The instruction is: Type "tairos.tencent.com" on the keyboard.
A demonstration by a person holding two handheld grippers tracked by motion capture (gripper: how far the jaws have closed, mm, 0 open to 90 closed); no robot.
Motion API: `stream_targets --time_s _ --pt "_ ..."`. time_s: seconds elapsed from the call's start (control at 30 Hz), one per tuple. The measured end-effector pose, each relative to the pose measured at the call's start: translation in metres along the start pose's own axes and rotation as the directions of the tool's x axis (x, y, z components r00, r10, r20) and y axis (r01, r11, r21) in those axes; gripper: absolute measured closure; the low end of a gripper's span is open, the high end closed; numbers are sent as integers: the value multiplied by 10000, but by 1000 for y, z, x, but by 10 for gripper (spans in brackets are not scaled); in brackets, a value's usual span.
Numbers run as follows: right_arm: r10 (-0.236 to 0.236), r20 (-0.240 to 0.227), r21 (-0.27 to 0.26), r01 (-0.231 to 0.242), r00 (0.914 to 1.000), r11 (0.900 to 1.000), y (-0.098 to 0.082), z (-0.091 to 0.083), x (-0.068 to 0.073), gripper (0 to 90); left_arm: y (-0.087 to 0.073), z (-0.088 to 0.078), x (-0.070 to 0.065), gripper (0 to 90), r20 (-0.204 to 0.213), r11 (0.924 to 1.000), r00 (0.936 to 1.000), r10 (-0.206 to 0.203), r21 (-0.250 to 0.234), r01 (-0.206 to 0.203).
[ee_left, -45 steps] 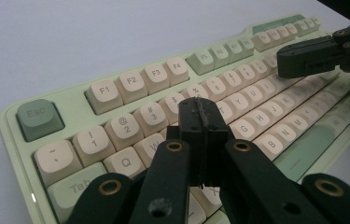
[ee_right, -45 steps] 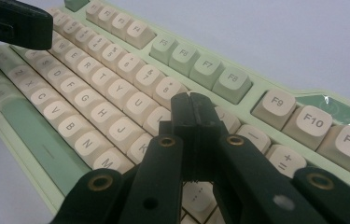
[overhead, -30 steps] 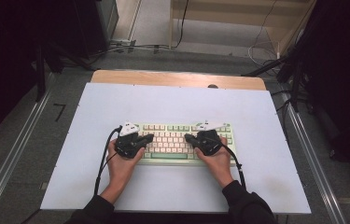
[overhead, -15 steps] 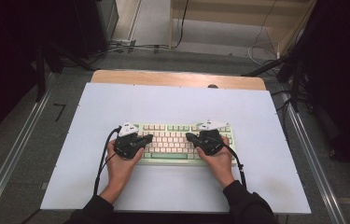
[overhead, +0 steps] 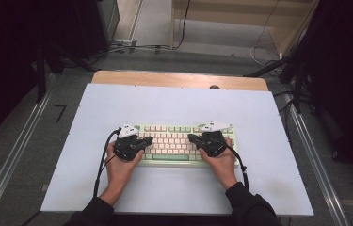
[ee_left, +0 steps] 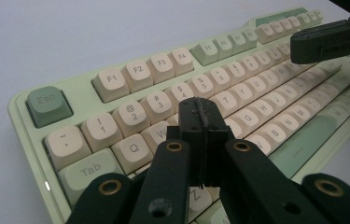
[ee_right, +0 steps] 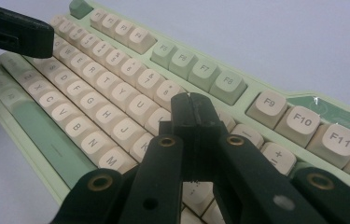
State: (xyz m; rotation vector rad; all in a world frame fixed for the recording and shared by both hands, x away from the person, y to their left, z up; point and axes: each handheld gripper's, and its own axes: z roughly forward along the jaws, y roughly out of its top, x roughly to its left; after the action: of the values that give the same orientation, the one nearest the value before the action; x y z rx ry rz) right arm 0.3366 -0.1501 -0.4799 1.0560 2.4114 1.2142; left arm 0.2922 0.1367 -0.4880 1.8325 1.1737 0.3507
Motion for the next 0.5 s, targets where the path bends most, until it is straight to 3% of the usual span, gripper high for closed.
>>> stream_targets --time_s 0.5 --pt "21 27 -3 -21 10000 10000 0 -2 -1 881 -1 -3 3 900 19 9999 9999 -106 9 106"
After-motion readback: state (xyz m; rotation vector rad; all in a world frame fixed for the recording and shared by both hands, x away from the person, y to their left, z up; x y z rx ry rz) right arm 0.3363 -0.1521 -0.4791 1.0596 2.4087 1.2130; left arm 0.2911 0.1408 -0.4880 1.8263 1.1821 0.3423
